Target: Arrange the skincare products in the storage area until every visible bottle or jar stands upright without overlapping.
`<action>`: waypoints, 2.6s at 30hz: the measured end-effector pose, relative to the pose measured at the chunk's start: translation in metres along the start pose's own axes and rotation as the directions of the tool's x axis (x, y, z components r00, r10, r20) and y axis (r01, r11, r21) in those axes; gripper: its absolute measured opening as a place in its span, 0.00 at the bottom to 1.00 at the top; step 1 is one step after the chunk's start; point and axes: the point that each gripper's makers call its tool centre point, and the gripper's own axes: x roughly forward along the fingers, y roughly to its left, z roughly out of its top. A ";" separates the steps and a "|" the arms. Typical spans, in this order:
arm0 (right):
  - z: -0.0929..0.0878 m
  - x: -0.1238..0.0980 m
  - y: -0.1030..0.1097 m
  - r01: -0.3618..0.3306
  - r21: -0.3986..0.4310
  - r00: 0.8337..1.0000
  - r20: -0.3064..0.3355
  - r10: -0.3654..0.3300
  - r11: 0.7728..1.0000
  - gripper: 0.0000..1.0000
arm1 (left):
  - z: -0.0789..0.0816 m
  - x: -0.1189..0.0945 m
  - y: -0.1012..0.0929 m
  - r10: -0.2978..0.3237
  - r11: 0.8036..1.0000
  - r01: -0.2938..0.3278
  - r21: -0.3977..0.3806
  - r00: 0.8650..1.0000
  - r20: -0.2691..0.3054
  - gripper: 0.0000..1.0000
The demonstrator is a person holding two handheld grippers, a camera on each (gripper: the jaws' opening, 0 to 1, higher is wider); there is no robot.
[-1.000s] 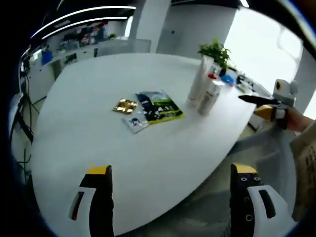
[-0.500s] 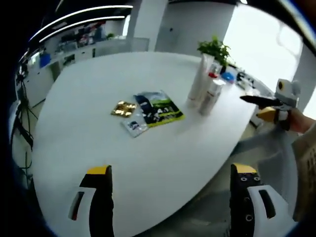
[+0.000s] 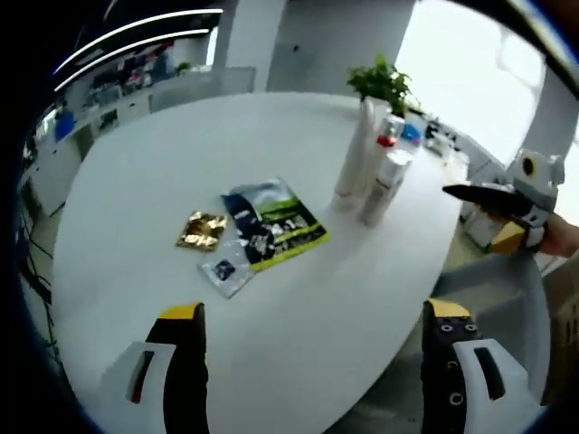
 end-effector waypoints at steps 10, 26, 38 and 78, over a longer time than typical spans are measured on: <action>0.000 0.000 -0.003 0.007 0.022 1.000 0.003 -0.007 1.000 0.91 | 0.022 0.038 -0.002 0.006 0.999 -0.004 0.039 0.999 -0.043 0.97; -0.006 0.002 -0.008 0.021 0.051 1.000 -0.016 -0.020 0.998 0.91 | 0.046 0.097 0.017 0.108 0.994 -0.108 0.007 0.991 -0.084 0.97; -0.008 0.002 -0.013 0.042 0.080 0.999 -0.025 -0.040 0.996 0.90 | 0.054 0.124 0.018 0.183 0.981 -0.188 -0.039 0.976 -0.115 0.97; -0.012 0.002 -0.019 0.066 0.113 0.997 -0.042 -0.061 0.991 0.89 | 0.052 0.144 0.040 0.293 0.954 -0.299 -0.021 0.944 -0.150 0.65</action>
